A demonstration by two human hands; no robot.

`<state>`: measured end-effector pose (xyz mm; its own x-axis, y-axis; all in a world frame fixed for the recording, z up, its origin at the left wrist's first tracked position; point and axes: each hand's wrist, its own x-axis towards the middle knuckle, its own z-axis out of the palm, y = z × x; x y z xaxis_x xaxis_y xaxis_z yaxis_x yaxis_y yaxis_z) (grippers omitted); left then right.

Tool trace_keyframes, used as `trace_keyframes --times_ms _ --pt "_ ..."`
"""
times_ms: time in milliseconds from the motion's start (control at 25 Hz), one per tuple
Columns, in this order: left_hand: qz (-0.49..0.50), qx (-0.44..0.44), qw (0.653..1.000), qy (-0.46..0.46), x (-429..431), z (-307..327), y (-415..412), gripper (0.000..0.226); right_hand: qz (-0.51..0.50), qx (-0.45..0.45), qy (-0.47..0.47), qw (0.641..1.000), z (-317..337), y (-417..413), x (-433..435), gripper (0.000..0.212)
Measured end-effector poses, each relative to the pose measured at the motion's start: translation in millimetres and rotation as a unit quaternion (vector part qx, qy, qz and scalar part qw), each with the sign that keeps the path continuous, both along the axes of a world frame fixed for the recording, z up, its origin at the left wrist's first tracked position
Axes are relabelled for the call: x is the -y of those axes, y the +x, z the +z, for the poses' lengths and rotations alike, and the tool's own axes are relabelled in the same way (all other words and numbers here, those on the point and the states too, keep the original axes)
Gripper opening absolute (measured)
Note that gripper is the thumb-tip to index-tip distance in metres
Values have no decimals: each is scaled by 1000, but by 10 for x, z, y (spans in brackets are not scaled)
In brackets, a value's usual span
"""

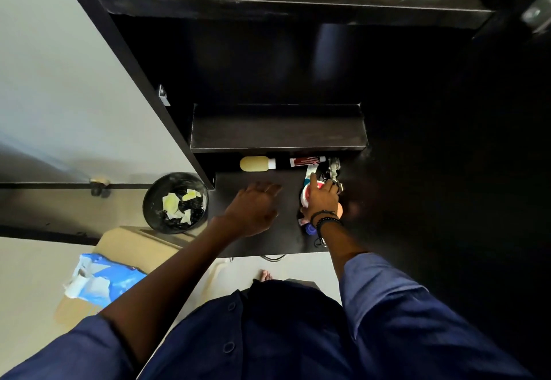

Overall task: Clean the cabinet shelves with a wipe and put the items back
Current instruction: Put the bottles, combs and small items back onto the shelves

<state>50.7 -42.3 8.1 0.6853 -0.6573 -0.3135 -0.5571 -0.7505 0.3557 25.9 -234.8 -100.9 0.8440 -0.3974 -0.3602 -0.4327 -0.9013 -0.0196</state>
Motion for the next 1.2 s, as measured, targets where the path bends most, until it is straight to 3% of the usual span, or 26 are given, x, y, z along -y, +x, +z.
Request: trace_keyframes --times_ms 80,200,400,600,760,880,1040,1200 --pt "9 -1 1000 5 -28 -19 20 62 12 18 -27 999 -14 41 37 87" --pt "23 -1 1000 7 -70 -36 20 61 -2 19 -6 1000 96 60 29 95" --pt "51 -19 998 -24 -174 32 -7 68 -55 123 143 980 472 -20 -232 91" --pt "70 -23 990 -117 -268 320 -8 76 -47 226 241 943 1256 -130 -478 88" --pt "110 -8 966 -235 -325 716 -3 90 -23 319 304 897 2066 -250 -654 91" --pt "119 38 926 -356 -393 1140 -18 83 -3 383 328 864 2617 -373 -773 94" --pt "132 103 886 -432 -455 1723 -33 71 9 450 386 805 3236 -476 -835 100" --pt "126 138 843 -505 -433 2325 -49 63 8 509 457 729 3730 -508 -828 87"
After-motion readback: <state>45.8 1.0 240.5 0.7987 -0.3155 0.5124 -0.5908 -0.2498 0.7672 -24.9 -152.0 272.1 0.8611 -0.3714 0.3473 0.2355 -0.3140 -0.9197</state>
